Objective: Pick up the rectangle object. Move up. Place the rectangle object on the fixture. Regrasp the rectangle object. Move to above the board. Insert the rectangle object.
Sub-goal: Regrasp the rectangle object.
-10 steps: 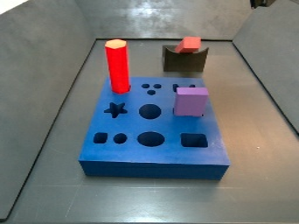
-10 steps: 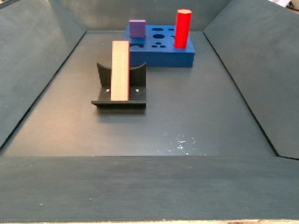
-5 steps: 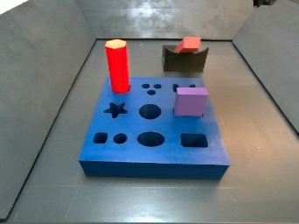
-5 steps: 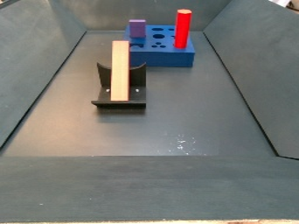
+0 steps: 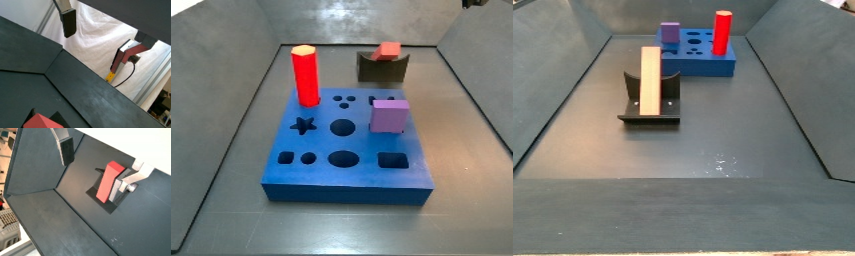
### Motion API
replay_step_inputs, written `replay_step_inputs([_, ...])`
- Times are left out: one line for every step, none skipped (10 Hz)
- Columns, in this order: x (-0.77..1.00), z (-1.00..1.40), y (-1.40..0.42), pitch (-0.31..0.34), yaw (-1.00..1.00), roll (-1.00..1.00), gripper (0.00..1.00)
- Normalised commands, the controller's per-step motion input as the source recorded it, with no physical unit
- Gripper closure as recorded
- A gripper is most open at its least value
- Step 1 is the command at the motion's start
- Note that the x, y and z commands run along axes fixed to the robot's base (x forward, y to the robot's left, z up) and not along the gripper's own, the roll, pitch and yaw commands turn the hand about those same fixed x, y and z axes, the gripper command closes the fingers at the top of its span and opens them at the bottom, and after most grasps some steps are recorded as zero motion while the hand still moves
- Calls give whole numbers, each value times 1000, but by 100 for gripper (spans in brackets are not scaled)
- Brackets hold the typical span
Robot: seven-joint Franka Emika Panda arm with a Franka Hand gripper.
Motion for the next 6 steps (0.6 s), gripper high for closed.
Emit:
replay_step_inputs([291,-32,-53,46,79,137,0])
replay_step_inputs([287,-31,-51,51,81,134,0])
replay_step_inputs([284,-31,-50,55,82,131,0])
replay_step_inputs([283,-31,-49,58,83,129,0])
replay_step_inputs([281,-30,-48,59,85,128,0])
replay_step_inputs([280,-30,-48,61,85,127,0])
